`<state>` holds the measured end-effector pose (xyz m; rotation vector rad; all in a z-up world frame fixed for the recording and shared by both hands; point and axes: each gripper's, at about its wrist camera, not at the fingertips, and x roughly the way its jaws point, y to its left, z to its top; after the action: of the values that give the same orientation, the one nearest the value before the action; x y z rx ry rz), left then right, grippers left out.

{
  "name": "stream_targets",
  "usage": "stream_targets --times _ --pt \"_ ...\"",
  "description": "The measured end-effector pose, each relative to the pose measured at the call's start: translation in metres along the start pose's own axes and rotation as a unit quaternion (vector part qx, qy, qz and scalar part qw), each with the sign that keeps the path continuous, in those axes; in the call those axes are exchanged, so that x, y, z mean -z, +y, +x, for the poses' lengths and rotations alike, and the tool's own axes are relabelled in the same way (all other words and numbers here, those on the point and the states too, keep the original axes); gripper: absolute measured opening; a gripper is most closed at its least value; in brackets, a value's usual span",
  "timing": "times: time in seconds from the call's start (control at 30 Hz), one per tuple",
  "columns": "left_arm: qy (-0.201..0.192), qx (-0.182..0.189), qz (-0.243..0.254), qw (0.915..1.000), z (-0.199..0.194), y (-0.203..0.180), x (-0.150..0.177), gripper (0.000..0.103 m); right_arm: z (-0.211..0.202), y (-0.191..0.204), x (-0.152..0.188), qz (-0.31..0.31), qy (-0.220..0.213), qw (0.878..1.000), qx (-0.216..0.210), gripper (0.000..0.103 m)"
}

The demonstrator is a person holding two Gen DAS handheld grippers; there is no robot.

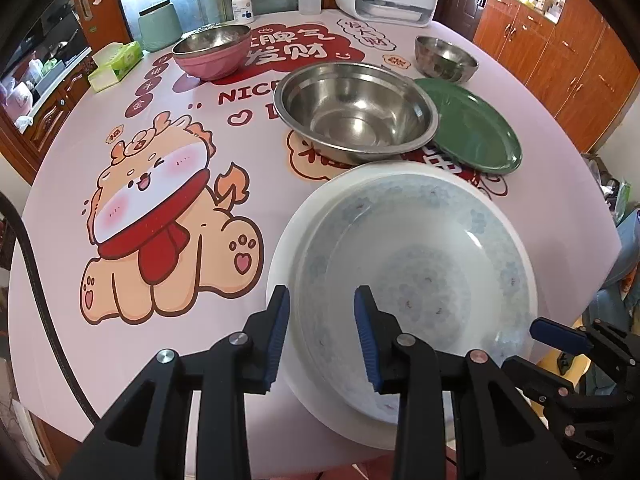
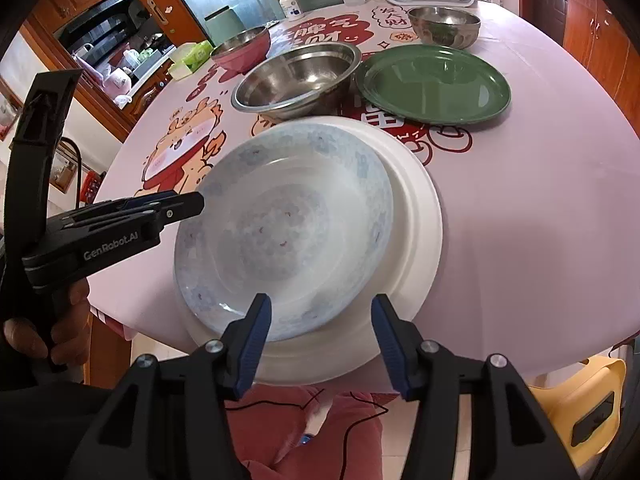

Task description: Organize plates and bowls

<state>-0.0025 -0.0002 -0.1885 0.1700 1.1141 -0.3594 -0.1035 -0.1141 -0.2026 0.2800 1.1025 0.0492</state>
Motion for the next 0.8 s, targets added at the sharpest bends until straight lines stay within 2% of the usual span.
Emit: stream_targets --times 0.33,0.43,0.7,0.8 --pt "-0.025 0.017 0.021 0.9993 -0.023 -0.006 -0.002 0.032 -0.022 0.001 0.005 0.023 -0.036 0.999 0.019 0.053" --pt "-0.020 0.030 0.021 0.9991 -0.032 -0.006 0.000 0.032 -0.029 0.003 0.008 0.031 -0.051 0.998 0.031 0.053" --pt "-0.030 0.060 0.033 0.9972 -0.059 -0.006 0.004 0.032 -0.054 0.014 0.025 0.043 -0.090 0.993 0.062 0.053" --pt "-0.032 0.058 0.041 0.9970 -0.065 -0.008 0.006 0.032 -0.063 0.016 0.036 0.057 -0.101 0.990 0.074 0.053"
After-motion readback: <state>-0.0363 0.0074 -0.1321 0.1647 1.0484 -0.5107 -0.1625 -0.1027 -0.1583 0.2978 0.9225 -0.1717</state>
